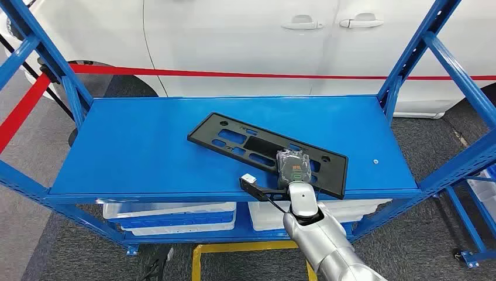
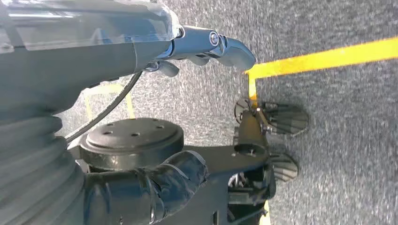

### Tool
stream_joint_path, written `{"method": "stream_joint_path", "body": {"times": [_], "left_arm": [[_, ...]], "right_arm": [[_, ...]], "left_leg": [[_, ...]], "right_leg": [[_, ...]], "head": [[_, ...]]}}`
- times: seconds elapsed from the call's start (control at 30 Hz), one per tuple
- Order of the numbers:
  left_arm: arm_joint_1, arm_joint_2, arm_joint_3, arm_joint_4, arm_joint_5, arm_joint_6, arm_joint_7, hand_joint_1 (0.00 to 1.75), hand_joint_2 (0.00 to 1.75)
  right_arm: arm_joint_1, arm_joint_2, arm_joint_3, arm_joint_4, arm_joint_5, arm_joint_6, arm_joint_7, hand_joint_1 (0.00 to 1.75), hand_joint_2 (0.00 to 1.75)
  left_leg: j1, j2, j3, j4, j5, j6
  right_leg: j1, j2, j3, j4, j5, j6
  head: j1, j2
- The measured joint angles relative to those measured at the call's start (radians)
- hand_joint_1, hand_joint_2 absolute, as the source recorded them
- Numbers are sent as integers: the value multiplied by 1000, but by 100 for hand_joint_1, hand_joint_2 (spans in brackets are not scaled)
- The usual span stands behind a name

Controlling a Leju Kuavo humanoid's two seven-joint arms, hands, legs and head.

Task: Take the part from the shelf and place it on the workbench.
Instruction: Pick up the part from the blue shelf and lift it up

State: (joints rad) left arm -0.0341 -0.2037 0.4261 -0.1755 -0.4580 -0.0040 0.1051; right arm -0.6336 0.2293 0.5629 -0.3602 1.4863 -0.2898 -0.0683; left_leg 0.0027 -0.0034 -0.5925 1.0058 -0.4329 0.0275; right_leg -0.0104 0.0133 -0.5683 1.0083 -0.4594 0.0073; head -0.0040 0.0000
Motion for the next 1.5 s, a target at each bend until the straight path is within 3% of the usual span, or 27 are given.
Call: {"method": "stream_joint_path", "body": {"times": [0.13, 0.23, 0.47, 0.67, 0.73, 0.83, 0.87, 0.9, 0.93, 1.0, 1.07, 1.13, 1.2, 1.27, 1.33, 1.37, 1.4, 1.43, 1.5], "left_arm": [[0, -1, 13, 0, 1, -5, -4, 0, 175], [1, -4, 29, 0, -1, -3, 1, 0, 175], [1, -6, 62, 0, -22, -2, 13, 0, 175], [0, -6, 73, 0, -41, -6, 17, 0, 175], [-2, -8, 75, 0, -48, -8, 20, 0, 175], [-3, -8, 76, 0, -59, -14, 23, 0, 175], [-3, -8, 77, 0, -62, -17, 26, 0, 175], [-3, -8, 77, 0, -64, -19, 28, 0, 175], [-3, -9, 77, 0, -68, -21, 30, 0, 175], [-3, -10, 78, 0, -73, -24, 33, 0, 175], [-4, -13, 80, 0, -76, -27, 35, 0, 175], [-5, -15, 82, 0, -77, -29, 36, 0, 175], [-4, -16, 83, 0, -77, -30, 37, 0, 175], [-4, -16, 83, 0, -78, -34, 41, 0, 175], [-5, -16, 83, 0, -81, -40, 49, 0, 175], [-6, -16, 84, 0, -83, -43, 55, 0, 175], [-6, -16, 84, 0, -86, -45, 61, 0, 175], [-6, -16, 85, 0, -90, -47, 67, 0, 175], [-8, -16, 89, 0, -94, -50, 77, 0, 175]], "right_arm": [[27, -1, -5, -60, -46, -30, -70, 175, 175], [64, -6, -8, -204, -89, -12, -109, 175, 175], [133, -55, 8, -622, -78, 33, -107, 175, 175], [154, -87, 31, -794, -59, 22, -102, 175, 175], [156, -97, 36, -819, -53, 13, -102, 175, 175], [162, -115, 44, -845, -58, 11, -111, 175, 175], [166, -122, 47, -850, -61, 13, -115, 175, 175], [168, -127, 51, -853, -65, 17, -118, 175, 175], [170, -132, 54, -856, -69, 21, -119, 175, 175], [169, -137, 59, -860, -77, 33, -120, 175, 175], [167, -141, 64, -862, -83, 42, -120, 175, 175], [166, -144, 66, -863, -86, 45, -120, 175, 175], [165, -145, 68, -864, -87, 47, -120, 175, 175], [163, -145, 70, -863, -92, 54, -120, 175, 175], [161, -145, 73, -860, -106, 63, -124, 175, 175], [161, -146, 75, -857, -114, 67, -126, 175, 175], [161, -147, 76, -853, -121, 68, -129, 175, 175], [161, -148, 78, -850, -129, 68, -131, 175, 175], [161, -149, 79, -846, -142, 68, -133, 175, 175]], "left_leg": [[0, 0, -3, 0, 0, 0], [-1, -1, -6, 2, 0, 0], [-4, -1, -12, 8, -4, 5], [-3, 1, -13, 9, -2, 19], [2, 5, -11, 0, 8, 29], [2, 8, -17, 1, 12, 34], [1, 9, -20, 4, 12, 34], [0, 10, -24, 8, 12, 34], [0, 10, -27, 12, 12, 33], [-1, 9, -34, 21, 13, 30], [-1, 8, -39, 25, 18, 19], [-1, 8, -43, 23, 29, 3], [0, 6, -51, 28, 20, -12], [3, 5, -77, 91, -44, -24], [7, 5, -116, 215, -131, -33], [8, 6, -128, 269, -155, -36], [9, 6, -126, 295, -158, -39], [10, 6, -104, 284, -141, -39], [11, 5, -14, 166, -96, -37]], "right_leg": [[0, 0, -3, 1, 0, 0], [-1, -1, -6, 1, 1, 1], [-4, -1, -9, 1, -1, 4], [-7, 0, -7, 2, -3, 19], [-7, -2, -21, 44, -39, 22], [-7, -4, -96, 228, -145, 23], [-7, -4, -114, 275, -159, 24], [-7, -5, -116, 287, -153, 23], [-7, -6, -99, 260, -130, 21], [-6, -7, -25, 128, -72, 14], [1, -7, 20, 38, -42, 5], [7, -7, 16, 28, -33, -3], [3, -9, 8, 19, -20, -18], [-3, -12, -7, 12, -2, -34], [-2, -13, -29, 14, 14, -40], [-2, -13, -42, 17, 21, -39], [-2, -13, -54, 19, 29, -38], [-2, -13, -66, 22, 36, -36], [-2, -13, -86, 29, 49, -29]], "head": [[0, 0], [0, 0], [0, 0], [-1, 0], [0, 0], [1, 0], [1, 0], [1, 0], [1, 0], [1, 0], [1, 0], [0, 0], [0, 0], [-2, 0], [-4, 0], [-4, 0], [-4, 0], [-4, 0], [-4, 0]]}}
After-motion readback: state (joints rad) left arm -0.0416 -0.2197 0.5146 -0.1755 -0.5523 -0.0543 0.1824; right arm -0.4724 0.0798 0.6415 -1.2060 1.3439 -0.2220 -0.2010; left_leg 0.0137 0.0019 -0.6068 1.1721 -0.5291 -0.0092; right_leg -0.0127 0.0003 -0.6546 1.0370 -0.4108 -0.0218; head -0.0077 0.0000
